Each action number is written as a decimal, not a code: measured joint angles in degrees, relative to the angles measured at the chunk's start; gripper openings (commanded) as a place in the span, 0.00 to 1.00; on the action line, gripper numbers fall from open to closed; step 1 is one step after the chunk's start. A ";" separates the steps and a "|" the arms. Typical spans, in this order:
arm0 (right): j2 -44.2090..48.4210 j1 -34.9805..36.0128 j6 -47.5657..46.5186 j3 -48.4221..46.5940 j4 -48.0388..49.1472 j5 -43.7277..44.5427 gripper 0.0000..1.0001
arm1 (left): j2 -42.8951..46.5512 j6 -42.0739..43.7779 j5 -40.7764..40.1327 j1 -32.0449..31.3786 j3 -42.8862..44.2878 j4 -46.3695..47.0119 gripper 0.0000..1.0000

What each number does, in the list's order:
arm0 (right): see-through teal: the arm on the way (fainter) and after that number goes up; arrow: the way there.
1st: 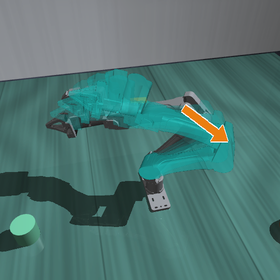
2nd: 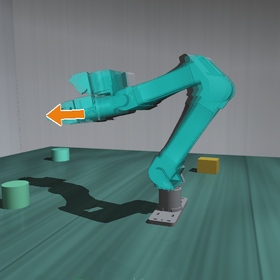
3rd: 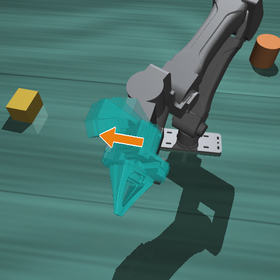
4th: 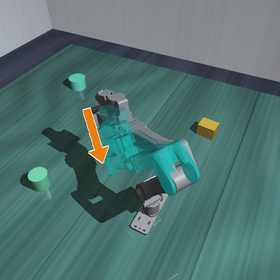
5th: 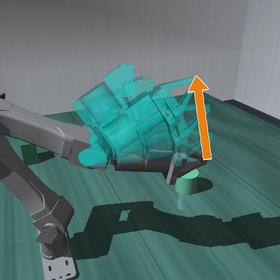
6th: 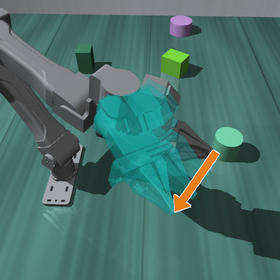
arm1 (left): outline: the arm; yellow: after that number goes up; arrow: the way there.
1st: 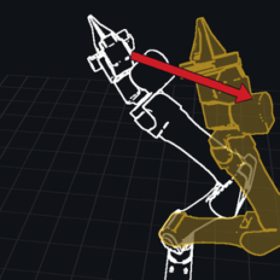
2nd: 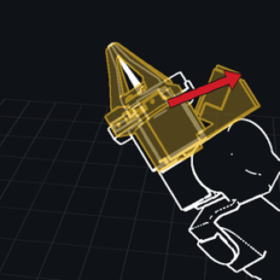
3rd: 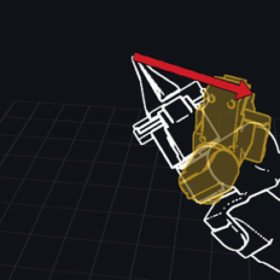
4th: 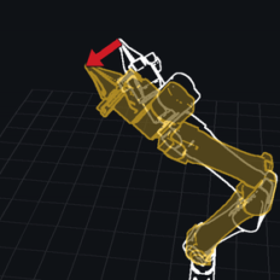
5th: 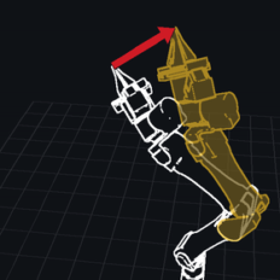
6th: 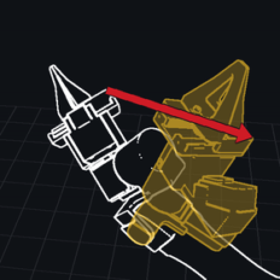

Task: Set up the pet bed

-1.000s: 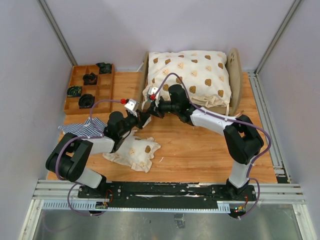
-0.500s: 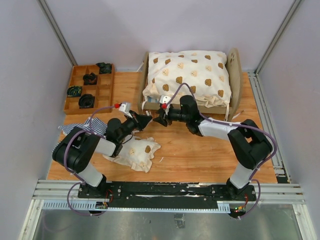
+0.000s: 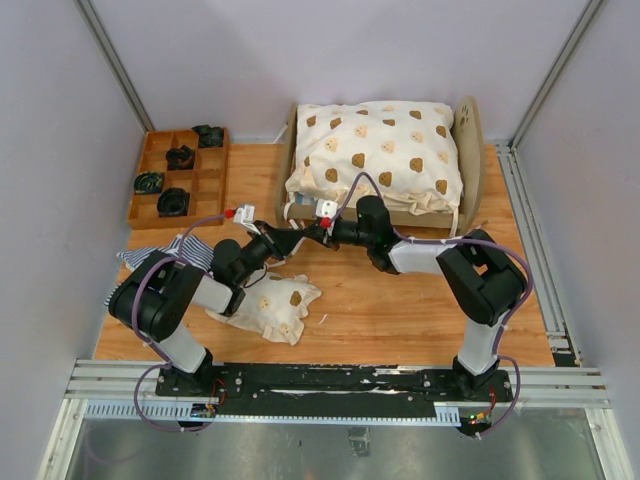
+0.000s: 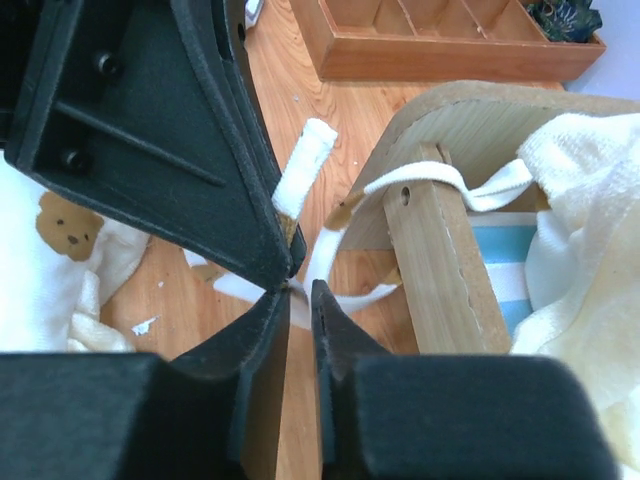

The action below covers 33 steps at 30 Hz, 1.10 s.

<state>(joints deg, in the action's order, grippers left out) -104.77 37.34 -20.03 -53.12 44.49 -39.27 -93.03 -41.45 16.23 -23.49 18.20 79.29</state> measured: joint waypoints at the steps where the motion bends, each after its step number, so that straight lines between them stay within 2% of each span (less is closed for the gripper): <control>1: -0.15 0.00 -0.15 0.00 0.66 -0.22 0.01 | -0.02 -0.15 -0.09 0.00 -0.02 0.09 0.08; 4: -0.17 0.00 0.24 0.42 3.37 -0.55 0.00 | 0.00 -0.44 -1.01 0.00 -0.02 0.37 0.12; 6: -0.20 0.00 0.76 1.16 5.38 -0.76 0.00 | 0.24 -0.31 -1.42 0.00 -0.02 0.15 0.22; 8: -0.42 0.00 1.73 1.53 6.67 -0.81 0.00 | 1.22 0.17 -2.40 0.13 -0.02 -1.55 0.36; 9: -0.61 0.00 2.29 1.51 7.04 -0.81 0.00 | 2.08 0.61 -3.23 0.15 0.00 -3.17 0.38; 16: -2.19 0.00 6.05 0.92 7.06 0.96 0.00 | 8.96 7.50 -8.28 0.20 -0.02 -16.61 0.42; 20: -3.10 0.00 7.98 -0.50 6.12 2.12 0.00 | 9.16 10.29 -9.60 0.22 -0.61 -19.85 0.46; 25: -3.23 0.00 9.25 -3.26 2.64 4.48 0.00 | 8.55 11.06 -11.96 0.28 -0.85 -23.91 0.46; 33: -3.37 0.00 11.19 -4.31 -3.02 9.03 0.00 | 6.62 10.75 -16.83 0.66 3.26 -28.02 0.46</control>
<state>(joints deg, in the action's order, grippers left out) -108.14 37.34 -8.84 -57.43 41.47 -30.24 -86.41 -30.70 -0.60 -22.83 21.45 51.27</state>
